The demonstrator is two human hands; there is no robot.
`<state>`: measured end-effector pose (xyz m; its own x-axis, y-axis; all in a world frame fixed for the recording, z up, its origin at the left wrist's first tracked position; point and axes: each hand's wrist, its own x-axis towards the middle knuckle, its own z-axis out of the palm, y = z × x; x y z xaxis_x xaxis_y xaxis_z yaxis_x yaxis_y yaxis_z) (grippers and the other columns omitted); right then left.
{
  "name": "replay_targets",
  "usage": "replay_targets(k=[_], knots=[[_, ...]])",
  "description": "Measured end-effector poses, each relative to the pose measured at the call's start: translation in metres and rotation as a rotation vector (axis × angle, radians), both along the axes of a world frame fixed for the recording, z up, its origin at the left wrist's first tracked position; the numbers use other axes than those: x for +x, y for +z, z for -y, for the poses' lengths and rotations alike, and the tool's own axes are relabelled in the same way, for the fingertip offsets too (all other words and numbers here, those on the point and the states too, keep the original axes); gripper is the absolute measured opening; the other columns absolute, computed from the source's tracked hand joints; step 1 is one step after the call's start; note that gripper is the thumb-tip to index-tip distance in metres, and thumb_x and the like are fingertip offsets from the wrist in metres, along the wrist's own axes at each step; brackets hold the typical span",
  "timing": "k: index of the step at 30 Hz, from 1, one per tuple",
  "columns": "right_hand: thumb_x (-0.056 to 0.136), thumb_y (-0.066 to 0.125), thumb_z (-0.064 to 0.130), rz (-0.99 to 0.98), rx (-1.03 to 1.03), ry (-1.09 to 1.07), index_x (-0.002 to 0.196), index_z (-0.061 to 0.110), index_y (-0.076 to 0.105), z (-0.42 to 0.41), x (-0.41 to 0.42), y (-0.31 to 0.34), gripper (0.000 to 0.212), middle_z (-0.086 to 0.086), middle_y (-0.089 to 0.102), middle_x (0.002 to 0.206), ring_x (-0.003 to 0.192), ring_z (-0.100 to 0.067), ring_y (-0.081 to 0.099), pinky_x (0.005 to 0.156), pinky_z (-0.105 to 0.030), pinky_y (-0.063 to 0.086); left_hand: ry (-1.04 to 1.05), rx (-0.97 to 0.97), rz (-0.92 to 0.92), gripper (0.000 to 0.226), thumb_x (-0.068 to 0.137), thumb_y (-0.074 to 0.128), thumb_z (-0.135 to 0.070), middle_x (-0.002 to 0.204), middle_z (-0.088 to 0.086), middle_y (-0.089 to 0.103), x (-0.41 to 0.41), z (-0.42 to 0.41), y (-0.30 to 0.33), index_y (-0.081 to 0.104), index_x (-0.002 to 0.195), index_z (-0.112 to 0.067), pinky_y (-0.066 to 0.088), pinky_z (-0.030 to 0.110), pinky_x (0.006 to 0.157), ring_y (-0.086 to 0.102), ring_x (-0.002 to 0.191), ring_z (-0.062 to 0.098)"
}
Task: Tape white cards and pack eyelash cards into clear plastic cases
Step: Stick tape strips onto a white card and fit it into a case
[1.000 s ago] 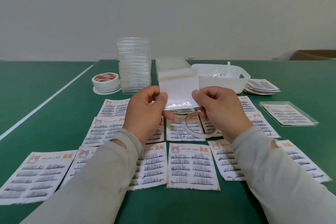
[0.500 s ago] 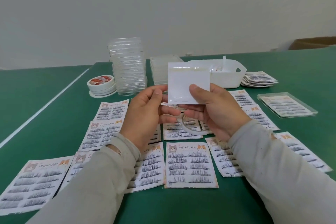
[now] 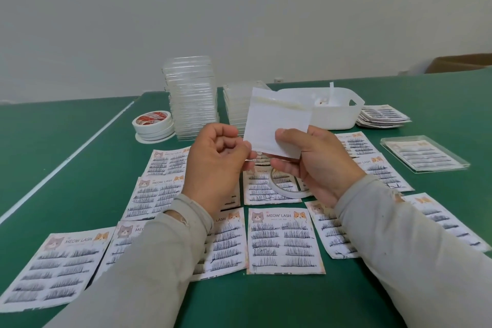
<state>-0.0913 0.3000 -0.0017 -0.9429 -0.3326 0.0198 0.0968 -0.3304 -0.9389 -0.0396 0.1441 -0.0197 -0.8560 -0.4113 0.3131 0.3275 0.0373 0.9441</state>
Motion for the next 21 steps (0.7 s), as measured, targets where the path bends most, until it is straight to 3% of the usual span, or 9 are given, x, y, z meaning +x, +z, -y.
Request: replay_targets(k=[4,12,18,21], knots=[[0.088,0.072,0.012,0.043,0.072,-0.036,0.095,0.011,0.07,0.009,-0.008,0.011,0.007,0.0,0.078,0.078,0.068,-0.017,0.074,0.053,-0.022,0.055,0.014,0.021,-0.015,0.019,0.093,0.065,0.003,0.079,0.006,0.071,-0.001,0.0,0.0,0.06,0.099,-0.013,0.06,0.026,0.067,0.076,0.075,0.019],[0.092,0.069,0.01,0.052,-0.059,-0.025,0.103,0.013,0.07,0.009,-0.008,0.0,0.011,-0.002,0.078,0.09,0.077,-0.015,0.074,0.059,-0.027,0.058,0.008,-0.004,-0.036,0.014,0.1,0.054,0.0,0.083,0.01,0.076,-0.001,0.0,0.0,0.06,0.102,-0.012,0.06,0.024,0.067,0.077,0.08,0.019],[0.092,0.069,0.009,0.056,-0.098,-0.01,0.104,0.011,0.07,0.001,-0.007,0.001,0.013,-0.012,0.077,0.103,0.086,-0.024,0.073,0.06,-0.028,0.06,0.031,-0.19,-0.087,0.019,0.085,0.076,-0.015,0.084,-0.003,0.07,0.002,-0.003,-0.005,0.062,0.093,-0.025,0.063,0.044,0.081,0.073,0.087,0.029],[0.091,0.069,0.009,0.059,-0.111,0.009,0.105,0.008,0.069,0.002,-0.006,0.0,0.014,-0.013,0.076,0.102,0.085,-0.025,0.073,0.061,-0.029,0.061,0.044,-0.238,-0.08,0.022,0.085,0.077,-0.013,0.083,-0.008,0.071,0.002,-0.005,-0.006,0.062,0.093,-0.028,0.062,0.048,0.081,0.072,0.085,0.027]])
